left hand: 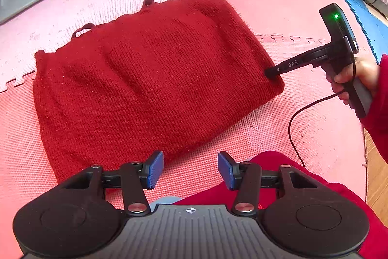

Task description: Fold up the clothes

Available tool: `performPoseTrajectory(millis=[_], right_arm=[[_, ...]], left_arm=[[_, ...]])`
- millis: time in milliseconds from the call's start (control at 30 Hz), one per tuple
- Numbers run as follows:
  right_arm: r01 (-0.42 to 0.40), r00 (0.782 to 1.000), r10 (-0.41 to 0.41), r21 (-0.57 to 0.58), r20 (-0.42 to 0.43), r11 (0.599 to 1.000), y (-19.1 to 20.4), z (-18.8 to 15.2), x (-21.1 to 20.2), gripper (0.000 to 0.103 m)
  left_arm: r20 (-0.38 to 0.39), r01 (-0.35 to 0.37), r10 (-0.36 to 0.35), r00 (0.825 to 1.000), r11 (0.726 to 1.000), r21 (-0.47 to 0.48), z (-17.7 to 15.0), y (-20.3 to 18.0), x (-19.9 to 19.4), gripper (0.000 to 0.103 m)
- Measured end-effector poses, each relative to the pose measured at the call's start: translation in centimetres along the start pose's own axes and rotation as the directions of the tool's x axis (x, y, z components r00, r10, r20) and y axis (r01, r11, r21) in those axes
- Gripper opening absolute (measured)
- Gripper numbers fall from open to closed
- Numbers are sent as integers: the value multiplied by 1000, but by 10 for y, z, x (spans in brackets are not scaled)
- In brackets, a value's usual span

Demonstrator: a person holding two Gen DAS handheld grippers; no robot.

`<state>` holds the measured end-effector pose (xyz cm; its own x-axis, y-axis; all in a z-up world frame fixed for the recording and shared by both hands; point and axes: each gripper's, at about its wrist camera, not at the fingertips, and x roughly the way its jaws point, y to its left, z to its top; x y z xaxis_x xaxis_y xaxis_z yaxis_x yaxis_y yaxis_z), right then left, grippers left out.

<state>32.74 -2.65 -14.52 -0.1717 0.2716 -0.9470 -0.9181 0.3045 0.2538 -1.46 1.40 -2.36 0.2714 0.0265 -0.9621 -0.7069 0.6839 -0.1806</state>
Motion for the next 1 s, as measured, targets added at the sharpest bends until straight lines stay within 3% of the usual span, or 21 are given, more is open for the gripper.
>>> performPoseTrajectory(millis=[133, 400, 600, 633, 767, 1000], right_arm=[[-3, 1000, 3, 50, 4, 999, -13, -3, -6, 10], [94, 995, -92, 41, -26, 995, -12, -6, 25, 9], [48, 999, -45, 107, -24, 993, -30, -5, 36, 11], [36, 999, -33, 115, -26, 993, -33, -6, 36, 14], [18, 999, -13, 164, -30, 986, -47, -8, 28, 43], [36, 998, -42, 135, 39, 990, -31, -19, -10, 50]], left_arm=[[-8, -4, 4, 1000, 1000, -3, 1, 2, 3, 52], [-9, 3, -3, 1000, 1000, -2, 2, 3, 6, 52], [-5, -1, 1, 1000, 1000, -3, 2, 5, 5, 52], [-3, 1, -1, 1000, 1000, -5, 2, 5, 5, 52], [5, 3, -3, 1000, 1000, -3, 0, 3, 4, 52], [5, 3, -3, 1000, 1000, -4, -1, 1, 5, 52]])
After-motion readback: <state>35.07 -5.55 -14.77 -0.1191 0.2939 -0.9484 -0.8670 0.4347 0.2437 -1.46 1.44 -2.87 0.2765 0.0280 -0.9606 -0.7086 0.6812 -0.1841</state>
